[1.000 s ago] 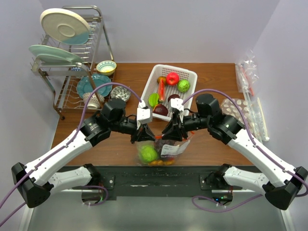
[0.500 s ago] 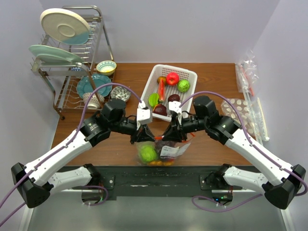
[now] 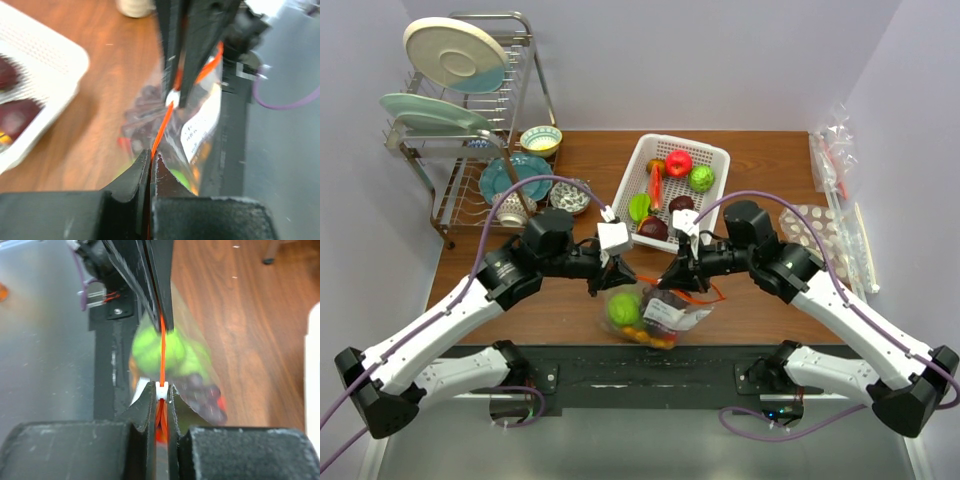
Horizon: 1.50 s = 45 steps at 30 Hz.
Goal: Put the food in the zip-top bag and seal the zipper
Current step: Zip the zipper food storage bag at the center of the board, then place the zipper food storage bag at the center of the board.
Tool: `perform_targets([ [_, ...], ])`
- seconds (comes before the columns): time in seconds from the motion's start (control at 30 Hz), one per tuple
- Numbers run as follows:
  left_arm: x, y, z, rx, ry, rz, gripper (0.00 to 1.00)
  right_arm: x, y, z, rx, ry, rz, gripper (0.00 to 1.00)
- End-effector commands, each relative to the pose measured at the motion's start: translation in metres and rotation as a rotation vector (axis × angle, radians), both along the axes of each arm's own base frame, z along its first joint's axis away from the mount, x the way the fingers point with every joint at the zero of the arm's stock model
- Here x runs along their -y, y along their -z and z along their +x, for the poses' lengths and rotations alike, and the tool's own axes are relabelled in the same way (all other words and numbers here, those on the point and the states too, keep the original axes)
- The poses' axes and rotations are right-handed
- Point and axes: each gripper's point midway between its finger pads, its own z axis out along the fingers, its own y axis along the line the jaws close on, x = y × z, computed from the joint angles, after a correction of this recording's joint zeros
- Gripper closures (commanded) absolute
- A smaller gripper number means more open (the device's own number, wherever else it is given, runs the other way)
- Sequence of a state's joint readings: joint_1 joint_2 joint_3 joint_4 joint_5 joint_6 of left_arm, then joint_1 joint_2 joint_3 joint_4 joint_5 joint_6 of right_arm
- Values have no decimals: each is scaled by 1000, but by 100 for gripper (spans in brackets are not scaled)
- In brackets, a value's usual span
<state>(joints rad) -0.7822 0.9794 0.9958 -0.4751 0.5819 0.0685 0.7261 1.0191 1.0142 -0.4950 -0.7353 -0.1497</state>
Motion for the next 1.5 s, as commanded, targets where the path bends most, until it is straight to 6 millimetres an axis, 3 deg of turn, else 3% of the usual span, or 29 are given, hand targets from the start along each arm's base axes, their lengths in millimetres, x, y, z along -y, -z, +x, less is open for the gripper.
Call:
perform_targets([
  [0.0,-25,-34,38,136,-264,-20,100,20,-13,0,21,104,-28,100],
  [0.23,-44,-5,58,102,-411,112,100,42,-11,1,40,220,-61,100],
  [0.53,-73,2,85,120,-601,169,100,78,10,18,46,450,-180,100],
  [0.8,-72,7,88,86,-619,176,100,96,12,19,78,531,-190,100],
  [0.93,-66,5,87,84,-595,157,100,93,13,22,82,538,-179,100],
  [1.13,-57,2,97,87,-589,150,100,80,1,50,104,603,-140,100],
  [1.37,-53,14,133,72,-704,220,97,59,-9,93,86,718,-104,98],
  [1.47,-54,12,148,76,-765,229,78,56,-11,111,79,795,-88,72],
])
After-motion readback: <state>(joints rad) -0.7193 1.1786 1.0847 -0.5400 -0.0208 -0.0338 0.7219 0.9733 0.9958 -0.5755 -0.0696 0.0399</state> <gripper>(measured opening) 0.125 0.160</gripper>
